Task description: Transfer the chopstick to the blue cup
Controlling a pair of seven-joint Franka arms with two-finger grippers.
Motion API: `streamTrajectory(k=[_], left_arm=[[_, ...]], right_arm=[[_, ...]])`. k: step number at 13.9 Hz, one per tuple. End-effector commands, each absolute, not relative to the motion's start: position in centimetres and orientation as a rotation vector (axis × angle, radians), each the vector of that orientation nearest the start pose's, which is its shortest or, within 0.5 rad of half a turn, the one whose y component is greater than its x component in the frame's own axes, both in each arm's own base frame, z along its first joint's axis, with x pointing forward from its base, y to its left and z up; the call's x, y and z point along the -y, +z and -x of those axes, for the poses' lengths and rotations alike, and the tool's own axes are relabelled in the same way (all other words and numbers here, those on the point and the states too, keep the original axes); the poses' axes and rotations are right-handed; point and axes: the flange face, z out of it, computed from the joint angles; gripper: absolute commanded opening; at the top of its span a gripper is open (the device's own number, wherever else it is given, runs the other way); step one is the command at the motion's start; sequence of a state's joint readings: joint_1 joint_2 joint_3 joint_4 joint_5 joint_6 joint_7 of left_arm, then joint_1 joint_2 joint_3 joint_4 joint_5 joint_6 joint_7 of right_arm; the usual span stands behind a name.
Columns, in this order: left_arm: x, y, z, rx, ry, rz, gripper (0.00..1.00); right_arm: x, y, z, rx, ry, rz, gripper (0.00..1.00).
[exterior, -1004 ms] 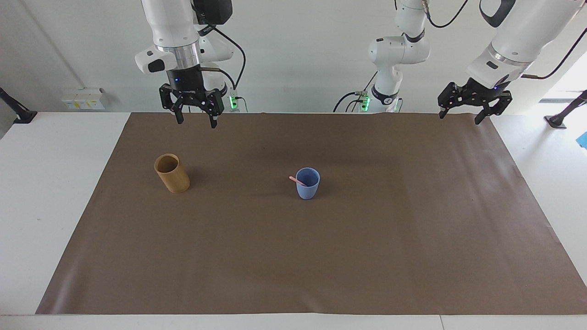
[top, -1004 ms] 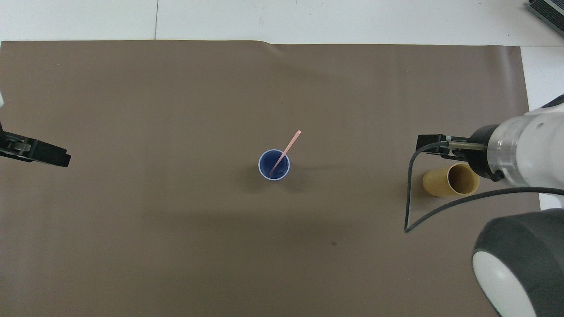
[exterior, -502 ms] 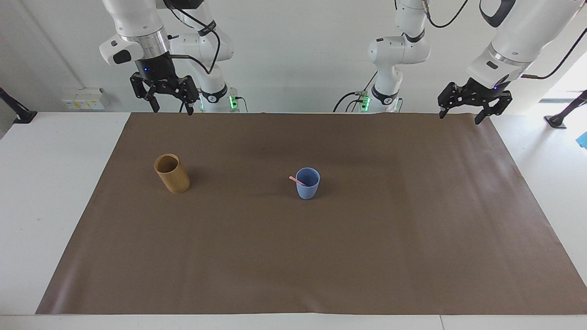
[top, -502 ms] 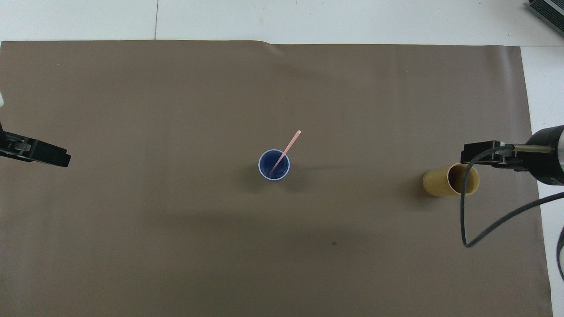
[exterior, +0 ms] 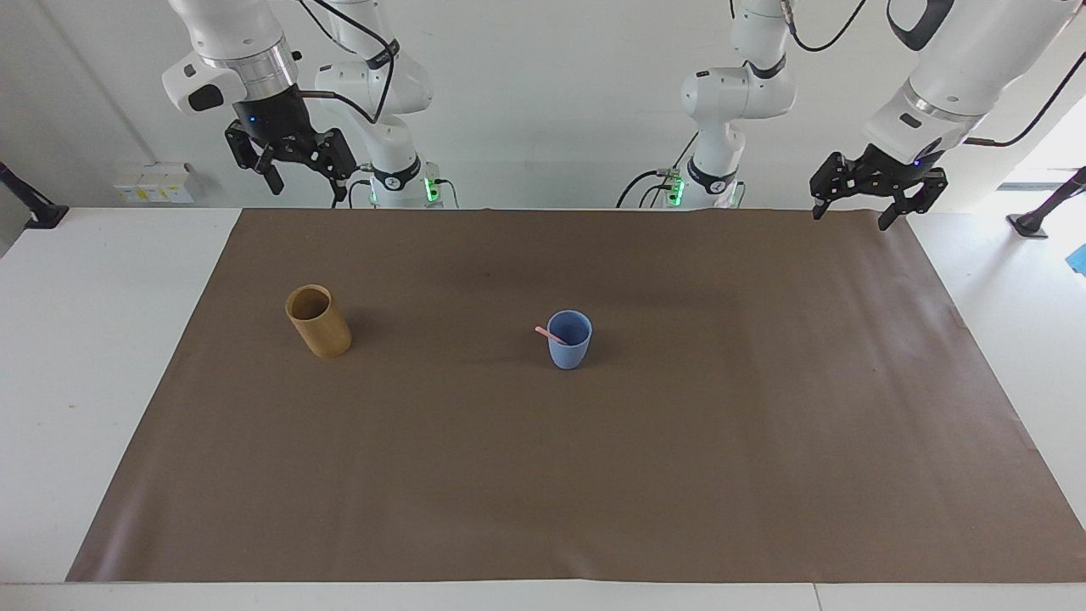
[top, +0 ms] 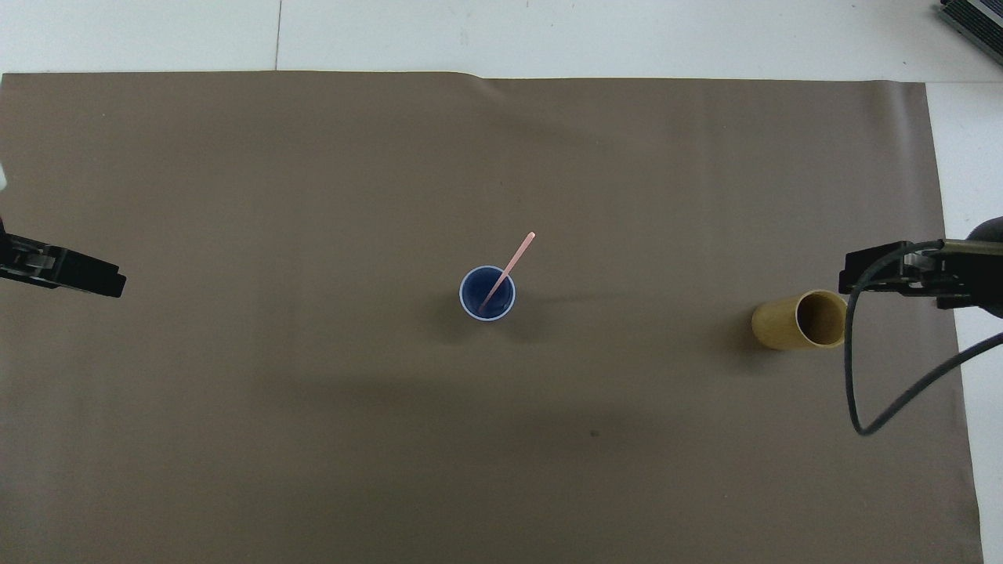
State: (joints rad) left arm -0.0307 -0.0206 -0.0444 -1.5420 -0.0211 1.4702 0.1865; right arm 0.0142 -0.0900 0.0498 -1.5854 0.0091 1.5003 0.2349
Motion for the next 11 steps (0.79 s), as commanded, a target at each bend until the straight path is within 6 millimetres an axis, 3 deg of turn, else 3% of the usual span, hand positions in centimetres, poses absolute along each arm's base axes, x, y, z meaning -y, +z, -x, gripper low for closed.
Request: streamTrajectory(k=[1, 6, 11], left_arm=[[3.8, 64.3, -52.9, -0.414, 0.079, 3.148, 1.00], [3.8, 64.3, -52.9, -0.414, 0.079, 3.148, 1.00], [3.8, 64.3, -52.9, -0.414, 0.079, 3.148, 1.00]], right_arm=[[-2.3, 66.3, -52.7, -0.231, 0.011, 3.124, 1.00], [-0.9, 66.5, -53.3, -0.237, 0.010, 3.127, 1.00], [-1.1, 66.4, -52.8, -0.178, -0.037, 3.123, 1.00]])
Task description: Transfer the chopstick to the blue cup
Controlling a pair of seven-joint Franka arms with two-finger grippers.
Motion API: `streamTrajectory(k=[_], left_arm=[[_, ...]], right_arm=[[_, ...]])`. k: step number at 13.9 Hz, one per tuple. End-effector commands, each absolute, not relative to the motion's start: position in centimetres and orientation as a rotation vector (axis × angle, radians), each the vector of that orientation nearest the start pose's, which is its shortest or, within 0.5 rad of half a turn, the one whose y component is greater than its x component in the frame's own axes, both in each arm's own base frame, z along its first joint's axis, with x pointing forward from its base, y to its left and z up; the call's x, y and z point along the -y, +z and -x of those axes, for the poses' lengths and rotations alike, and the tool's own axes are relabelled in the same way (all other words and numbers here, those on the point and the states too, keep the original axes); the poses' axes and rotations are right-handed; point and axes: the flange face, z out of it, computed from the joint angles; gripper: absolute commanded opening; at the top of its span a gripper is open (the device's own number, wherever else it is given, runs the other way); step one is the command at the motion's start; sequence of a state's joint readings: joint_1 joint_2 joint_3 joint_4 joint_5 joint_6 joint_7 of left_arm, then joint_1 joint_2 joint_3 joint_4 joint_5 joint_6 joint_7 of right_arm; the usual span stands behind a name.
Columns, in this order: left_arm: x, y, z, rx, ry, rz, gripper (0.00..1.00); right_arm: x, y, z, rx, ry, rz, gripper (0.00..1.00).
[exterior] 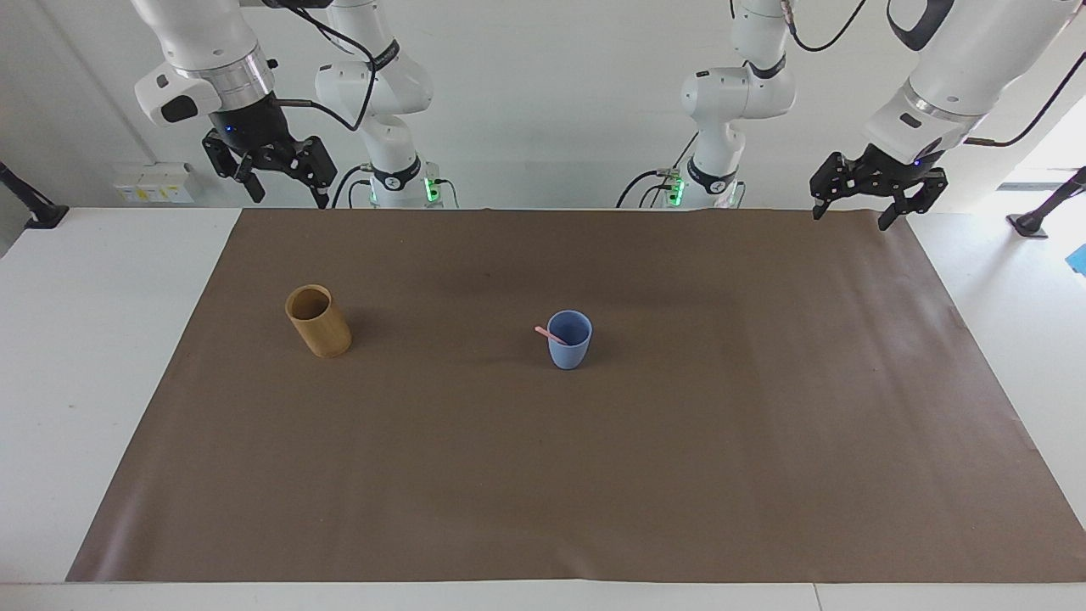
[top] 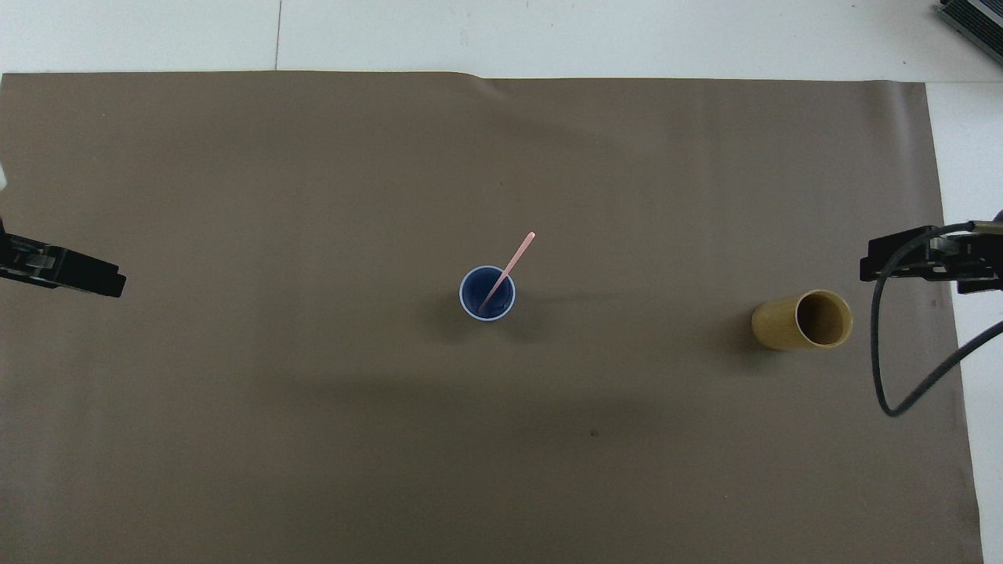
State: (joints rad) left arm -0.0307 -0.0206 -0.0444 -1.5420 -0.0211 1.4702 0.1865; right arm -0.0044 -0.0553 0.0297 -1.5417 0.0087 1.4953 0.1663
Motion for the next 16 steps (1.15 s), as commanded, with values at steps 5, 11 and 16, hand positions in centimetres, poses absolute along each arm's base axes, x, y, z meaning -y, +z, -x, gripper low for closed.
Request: streamTrajectory(k=[5, 11, 16], left_arm=[[3.79, 64.32, -52.90, -0.414, 0.079, 3.148, 1.00], [3.79, 64.32, -52.90, -0.414, 0.079, 3.148, 1.00], [3.79, 64.32, -52.90, -0.414, 0.079, 3.148, 1.00]], right_arm=[[-0.79, 66.28, -52.81, -0.178, -0.027, 3.124, 1.00], [-0.87, 66.22, -52.68, -0.174, -0.015, 3.125, 1.00], [-0.87, 66.25, -52.58, -0.171, -0.011, 3.125, 1.00]])
